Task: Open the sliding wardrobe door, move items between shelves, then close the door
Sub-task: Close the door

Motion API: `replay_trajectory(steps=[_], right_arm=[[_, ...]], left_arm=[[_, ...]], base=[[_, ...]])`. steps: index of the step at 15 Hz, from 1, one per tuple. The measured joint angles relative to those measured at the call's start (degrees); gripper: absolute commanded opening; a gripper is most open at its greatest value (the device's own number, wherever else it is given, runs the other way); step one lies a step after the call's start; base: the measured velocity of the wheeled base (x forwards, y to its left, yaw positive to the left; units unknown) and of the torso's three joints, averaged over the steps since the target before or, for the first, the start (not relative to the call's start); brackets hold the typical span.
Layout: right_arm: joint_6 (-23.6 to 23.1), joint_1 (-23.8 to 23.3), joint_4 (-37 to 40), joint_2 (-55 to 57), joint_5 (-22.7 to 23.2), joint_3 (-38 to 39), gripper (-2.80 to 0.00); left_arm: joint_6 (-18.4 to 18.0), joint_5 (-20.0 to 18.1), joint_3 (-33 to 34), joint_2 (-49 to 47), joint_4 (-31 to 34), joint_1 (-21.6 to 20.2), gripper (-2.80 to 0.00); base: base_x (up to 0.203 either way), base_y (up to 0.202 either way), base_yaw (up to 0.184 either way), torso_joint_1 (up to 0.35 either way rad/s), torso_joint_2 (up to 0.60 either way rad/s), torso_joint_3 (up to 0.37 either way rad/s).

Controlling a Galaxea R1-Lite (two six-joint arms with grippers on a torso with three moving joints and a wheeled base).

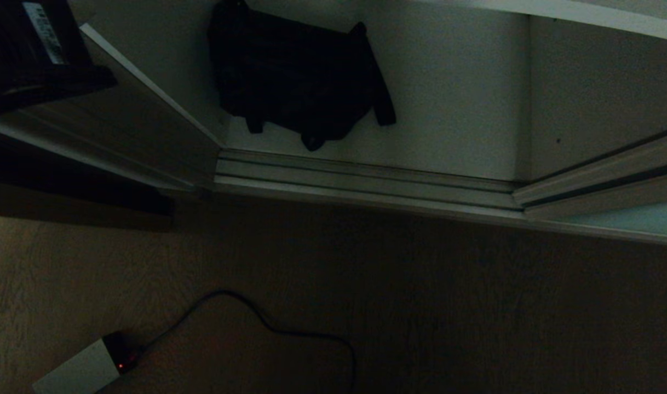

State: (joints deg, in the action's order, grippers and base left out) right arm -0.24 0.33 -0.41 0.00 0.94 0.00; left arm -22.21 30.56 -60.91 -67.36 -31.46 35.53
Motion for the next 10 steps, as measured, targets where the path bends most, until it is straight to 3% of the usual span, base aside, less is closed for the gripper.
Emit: replay_trajectory(steps=[6,8,10], right_arm=[[0.0,0.0,0.0,0.0,0.0,0.0,-2.8],[0.0,0.0,0.0,0.0,0.0,0.0,-2.8],[0.0,0.0,0.0,0.0,0.0,0.0,-2.8]], left_arm=[[0.4,-1.6,6.7,5.7,3.6,-6.0,-2.8],[1.7,-5.4,7.4,7.8,7.9,-10.7,-2.8],[2.8,-12.2,7.0,10.1,13.2,-17.7,-2.8]], base=[[0.0,0.0,0.0,0.0,0.0,0.0],[0.0,0.0,0.0,0.0,0.0,0.0],[0.0,0.0,0.0,0.0,0.0,0.0]])
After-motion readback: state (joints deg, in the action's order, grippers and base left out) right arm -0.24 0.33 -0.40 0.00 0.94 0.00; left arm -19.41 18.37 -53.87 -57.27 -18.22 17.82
